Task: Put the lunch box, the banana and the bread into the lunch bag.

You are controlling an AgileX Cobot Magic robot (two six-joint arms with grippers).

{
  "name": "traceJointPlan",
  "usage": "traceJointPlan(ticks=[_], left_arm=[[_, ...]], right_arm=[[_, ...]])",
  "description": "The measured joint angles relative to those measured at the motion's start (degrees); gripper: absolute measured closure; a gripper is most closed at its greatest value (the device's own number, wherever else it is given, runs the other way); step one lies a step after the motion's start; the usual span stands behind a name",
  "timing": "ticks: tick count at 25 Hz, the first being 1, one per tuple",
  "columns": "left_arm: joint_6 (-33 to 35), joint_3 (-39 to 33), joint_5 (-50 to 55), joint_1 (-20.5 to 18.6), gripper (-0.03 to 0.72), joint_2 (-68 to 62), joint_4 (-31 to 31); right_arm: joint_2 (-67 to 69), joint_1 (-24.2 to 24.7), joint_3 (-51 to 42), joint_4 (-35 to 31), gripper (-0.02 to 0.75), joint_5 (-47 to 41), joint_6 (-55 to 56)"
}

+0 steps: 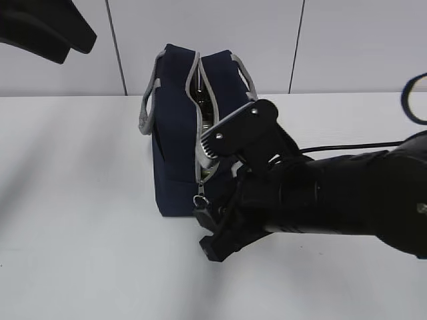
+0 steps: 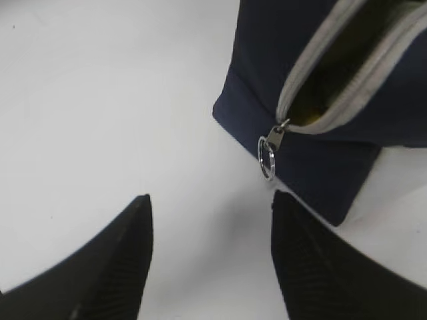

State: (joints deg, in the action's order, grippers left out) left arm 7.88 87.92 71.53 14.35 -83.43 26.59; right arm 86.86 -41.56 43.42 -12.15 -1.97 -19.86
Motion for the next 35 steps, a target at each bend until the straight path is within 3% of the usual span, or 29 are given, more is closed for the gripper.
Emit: traceJointPlan(ticks=[11, 28, 35], left_arm=[[0.0, 0.0, 0.0, 0.0, 0.344, 0.0, 0.0], [0.14, 0.0, 0.0, 0.0, 0.345, 0.0, 0.0], [0.14, 0.0, 0.0, 0.0, 0.345, 0.0, 0.0]], right_arm=[[2.11, 0.0, 2.16, 1.82, 0.321, -5.09, -1.57], [2.62, 0.85, 2.16, 8.28, 0.333, -2.24, -2.14], [3.48, 1.82, -2.24, 8.17, 0.333, 9.99, -2.03]])
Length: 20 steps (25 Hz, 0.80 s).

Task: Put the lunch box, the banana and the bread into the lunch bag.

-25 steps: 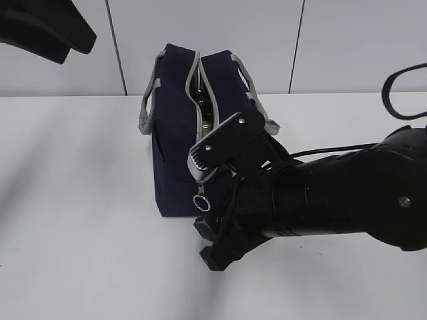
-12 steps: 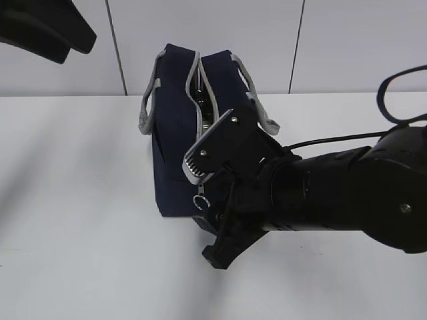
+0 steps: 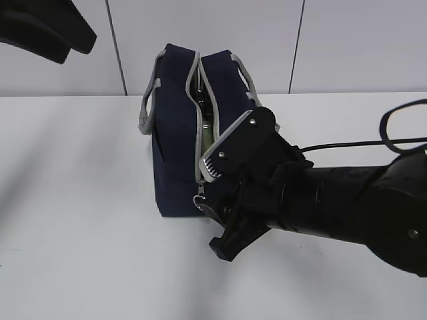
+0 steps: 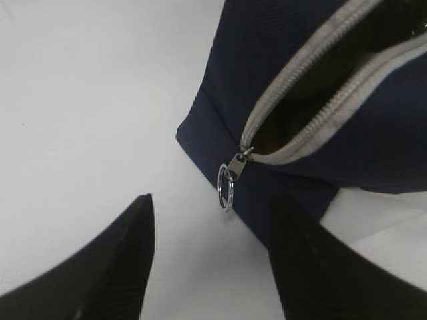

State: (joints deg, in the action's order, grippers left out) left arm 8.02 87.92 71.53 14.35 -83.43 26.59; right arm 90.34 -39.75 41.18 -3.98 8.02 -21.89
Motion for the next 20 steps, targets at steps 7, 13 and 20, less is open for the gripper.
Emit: traceJointPlan(ticks=[7, 13, 20], left_arm=[[0.0, 0.0, 0.0, 0.0, 0.345, 0.0, 0.0], [0.0, 0.0, 0.0, 0.0, 0.346, 0.0, -0.05], [0.0, 0.0, 0.0, 0.0, 0.346, 0.0, -0.05]], right_arm=[[2.13, 0.0, -4.15, -1.08, 0.335, 10.94, 1.1], [7.1, 0.37, -4.15, -1.08, 0.358, 13.95, 3.48], [9.81, 1.37, -4.15, -0.97, 0.366, 19.22, 5.16]])
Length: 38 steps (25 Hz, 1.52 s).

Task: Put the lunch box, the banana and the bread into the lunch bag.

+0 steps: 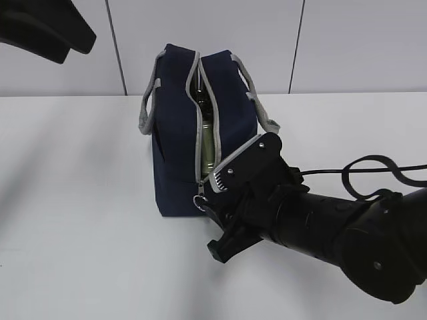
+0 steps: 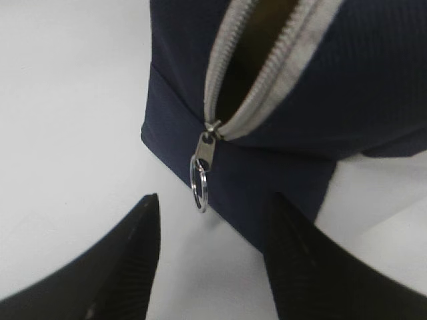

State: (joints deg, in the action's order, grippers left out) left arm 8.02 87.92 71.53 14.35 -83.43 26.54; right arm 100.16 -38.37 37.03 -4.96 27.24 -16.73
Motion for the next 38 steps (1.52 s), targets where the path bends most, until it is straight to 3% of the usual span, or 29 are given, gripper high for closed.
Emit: traceJointPlan(ticks=[13, 16, 22, 26, 31, 38], left_arm=[[0.15, 0.0, 0.0, 0.0, 0.346, 0.0, -0.07], [0.29, 0.0, 0.0, 0.0, 0.346, 0.0, -0.07], [0.43, 0.0, 0.0, 0.0, 0.346, 0.0, -0.07], [0.44, 0.0, 0.0, 0.0, 0.346, 0.0, -0.07], [0.44, 0.0, 0.0, 0.0, 0.346, 0.0, -0.07], [0.49, 0.0, 0.0, 0.0, 0.347, 0.0, -0.07]], right_arm=[[1.71, 0.07, 0.0, 2.86, 0.369, 0.08, 4.08], [1.81, 1.08, 0.0, 8.45, 0.369, 0.11, 8.26], [3.1, 8.7, 0.0, 30.81, 0.369, 5.18, 25.33], [4.38, 12.97, 0.0, 41.04, 0.369, 9.86, 31.46], [7.47, 13.64, 0.14, 44.88, 0.369, 14.18, 31.77], [12.22, 13.64, 2.85, 45.37, 0.398, 16.5, 30.95]])
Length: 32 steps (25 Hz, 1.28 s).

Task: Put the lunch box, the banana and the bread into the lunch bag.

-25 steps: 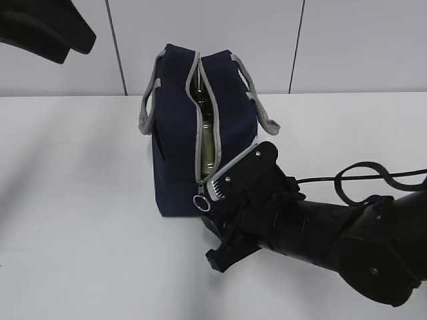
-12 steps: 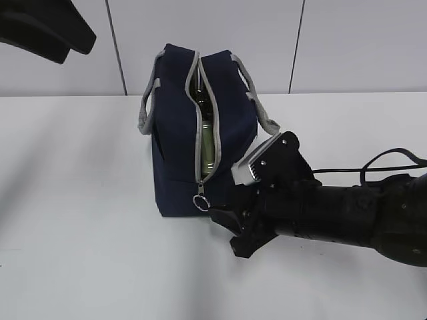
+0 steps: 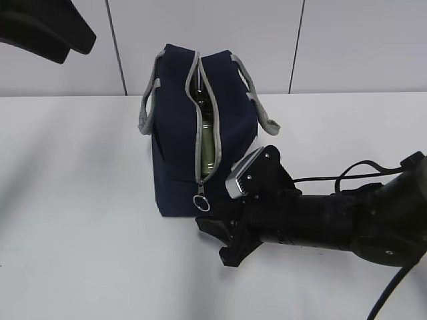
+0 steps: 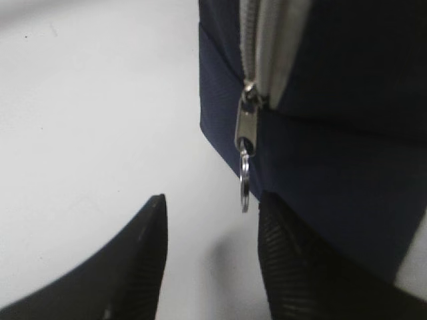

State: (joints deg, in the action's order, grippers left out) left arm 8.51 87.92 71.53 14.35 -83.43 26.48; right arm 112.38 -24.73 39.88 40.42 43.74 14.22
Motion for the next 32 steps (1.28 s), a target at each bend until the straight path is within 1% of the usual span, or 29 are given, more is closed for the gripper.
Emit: traceJointPlan(ticks=[4, 11, 15, 19, 30, 32], left_arm=[[0.0, 0.0, 0.0, 0.0, 0.347, 0.0, 0.0], [0.05, 0.0, 0.0, 0.0, 0.347, 0.0, 0.0], [0.18, 0.0, 0.0, 0.0, 0.347, 0.0, -0.02], [0.18, 0.0, -0.04, 0.0, 0.347, 0.0, -0.02], [0.22, 0.0, -0.12, 0.0, 0.347, 0.0, -0.02], [0.22, 0.0, -0.12, 0.0, 0.347, 0.0, -0.02]], right_arm=[[2.15, 0.0, 2.09, 0.0, 0.456, 0.16, -0.14], [3.9, 0.0, 3.93, -0.82, 0.475, 0.41, -0.14], [3.99, 0.0, 4.86, -0.95, 0.512, 0.41, -0.16], [5.05, 0.0, 5.66, -2.13, 0.523, 0.28, -0.26], [6.15, 0.0, 5.68, -2.41, 0.524, 1.7, -0.26], [6.15, 0.0, 5.68, -2.62, 0.536, 1.79, -0.26]])
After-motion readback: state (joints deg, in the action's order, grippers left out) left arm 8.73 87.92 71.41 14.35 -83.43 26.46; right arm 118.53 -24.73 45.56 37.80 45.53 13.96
